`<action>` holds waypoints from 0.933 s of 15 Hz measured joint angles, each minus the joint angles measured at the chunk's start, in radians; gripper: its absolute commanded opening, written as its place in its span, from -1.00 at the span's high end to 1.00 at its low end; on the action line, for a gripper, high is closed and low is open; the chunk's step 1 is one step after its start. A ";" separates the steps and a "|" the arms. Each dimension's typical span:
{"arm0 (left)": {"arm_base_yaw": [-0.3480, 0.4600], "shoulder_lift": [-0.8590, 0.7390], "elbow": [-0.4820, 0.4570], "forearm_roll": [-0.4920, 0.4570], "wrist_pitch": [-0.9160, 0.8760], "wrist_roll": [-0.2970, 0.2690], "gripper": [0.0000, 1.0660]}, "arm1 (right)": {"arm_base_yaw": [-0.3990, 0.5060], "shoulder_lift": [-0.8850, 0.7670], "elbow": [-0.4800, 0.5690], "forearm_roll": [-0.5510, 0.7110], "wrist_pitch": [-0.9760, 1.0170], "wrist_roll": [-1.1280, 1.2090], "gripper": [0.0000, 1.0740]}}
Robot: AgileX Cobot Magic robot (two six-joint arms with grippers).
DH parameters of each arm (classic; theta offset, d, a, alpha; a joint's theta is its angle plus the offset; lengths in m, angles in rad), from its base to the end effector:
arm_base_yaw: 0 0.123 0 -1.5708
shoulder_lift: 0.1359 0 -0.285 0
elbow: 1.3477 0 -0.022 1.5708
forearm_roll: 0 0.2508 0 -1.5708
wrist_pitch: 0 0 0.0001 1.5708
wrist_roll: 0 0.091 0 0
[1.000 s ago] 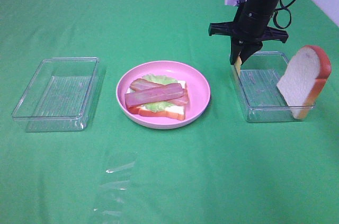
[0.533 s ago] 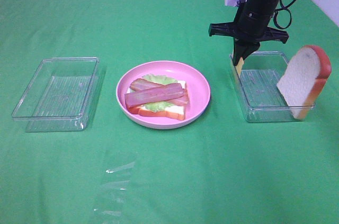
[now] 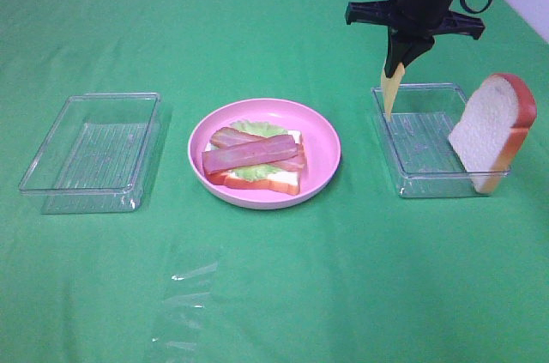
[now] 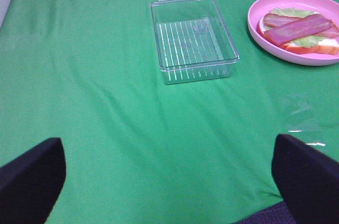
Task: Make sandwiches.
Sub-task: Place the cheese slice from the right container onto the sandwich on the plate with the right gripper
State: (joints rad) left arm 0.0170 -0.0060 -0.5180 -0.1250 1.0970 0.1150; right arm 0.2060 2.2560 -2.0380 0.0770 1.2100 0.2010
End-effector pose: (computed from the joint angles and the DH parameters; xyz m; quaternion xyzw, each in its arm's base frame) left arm -0.0096 -0.0103 0.2798 0.0461 0.8535 -0.0282 0.5183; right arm 0.4693 0.1048 0.2179 0.0069 0.9927 0.0597 0.1047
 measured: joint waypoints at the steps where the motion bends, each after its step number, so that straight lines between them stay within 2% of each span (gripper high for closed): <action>1: 0.000 0.000 0.000 0.000 0.000 0.000 -0.83 | 0.000 -0.022 0.000 0.025 0.000 -0.009 1.00; 3: 0.000 0.000 0.000 0.000 0.000 0.000 -0.83 | 0.000 -0.077 0.036 0.152 -0.011 -0.064 1.00; 6: 0.000 0.000 0.000 0.000 0.000 0.000 -0.83 | 0.000 -0.193 0.291 0.439 -0.170 -0.244 1.00; 7: 0.000 0.000 0.000 0.000 0.000 0.000 -0.83 | 0.000 -0.212 0.343 0.492 -0.196 -0.285 1.00; 9: 0.000 0.000 0.000 0.000 0.000 0.000 -0.83 | 0.000 -0.261 0.516 0.724 -0.264 -0.463 1.00; 11: 0.000 0.000 0.000 0.000 0.000 0.000 -0.83 | 0.007 -0.267 0.627 0.981 -0.284 -0.671 1.00; 13: 0.000 0.000 0.000 0.000 0.000 0.000 -0.83 | 0.069 -0.228 0.671 1.169 -0.314 -0.846 1.00; 14: 0.000 0.000 0.000 0.000 0.000 0.000 -0.83 | 0.094 -0.200 0.665 1.197 -0.323 -0.854 1.00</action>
State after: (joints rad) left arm 0.0170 -0.0060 -0.5180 -0.1250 1.0970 0.1150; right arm 0.3000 2.0560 -1.3730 1.2740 0.8870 -0.6530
